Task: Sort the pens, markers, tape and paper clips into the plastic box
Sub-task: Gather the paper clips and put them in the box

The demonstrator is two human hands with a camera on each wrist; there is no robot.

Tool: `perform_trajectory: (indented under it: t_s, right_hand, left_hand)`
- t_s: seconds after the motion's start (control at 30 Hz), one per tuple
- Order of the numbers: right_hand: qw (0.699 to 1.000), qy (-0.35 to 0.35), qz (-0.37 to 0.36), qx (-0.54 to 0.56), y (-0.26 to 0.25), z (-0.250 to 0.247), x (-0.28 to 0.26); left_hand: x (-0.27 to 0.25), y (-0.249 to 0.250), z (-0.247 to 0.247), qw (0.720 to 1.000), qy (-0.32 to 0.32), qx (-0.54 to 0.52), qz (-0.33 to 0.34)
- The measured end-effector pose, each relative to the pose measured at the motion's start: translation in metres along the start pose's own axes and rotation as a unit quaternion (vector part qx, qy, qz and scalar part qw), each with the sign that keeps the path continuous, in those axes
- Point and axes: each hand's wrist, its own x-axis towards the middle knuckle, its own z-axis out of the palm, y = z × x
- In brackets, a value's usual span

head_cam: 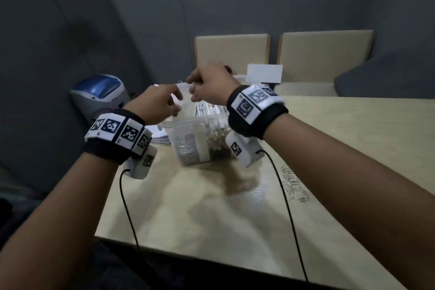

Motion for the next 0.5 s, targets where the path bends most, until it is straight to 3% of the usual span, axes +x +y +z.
perform_trajectory:
  t_s: [0.1,0.27,0.4,0.5]
  right_hand:
    - [0.999,-0.029,0.005,-0.039,-0.005,0.011,0.002]
    - [0.999,0.038,-0.028,0.0,0.014,-0.023,-0.041]
    - [0.993,0.083,-0.079,0.019,0.062,-0.066,-0.107]
    - [0.998,0.041,-0.017,-0.046,0.116,-0.088,-0.154]
  left_hand:
    - [-0.001,-0.011,-0.001,0.997,0.033,-0.064,-0.02]
    - [-0.007,0.004,-0.007,0.989,0.145,-0.037,0.009]
    - [-0.02,0.051,0.001,0.974,0.173,-0.078,0.126]
    - [-0.026,0.095,0.031,0.957,0.098,-0.107,0.249]
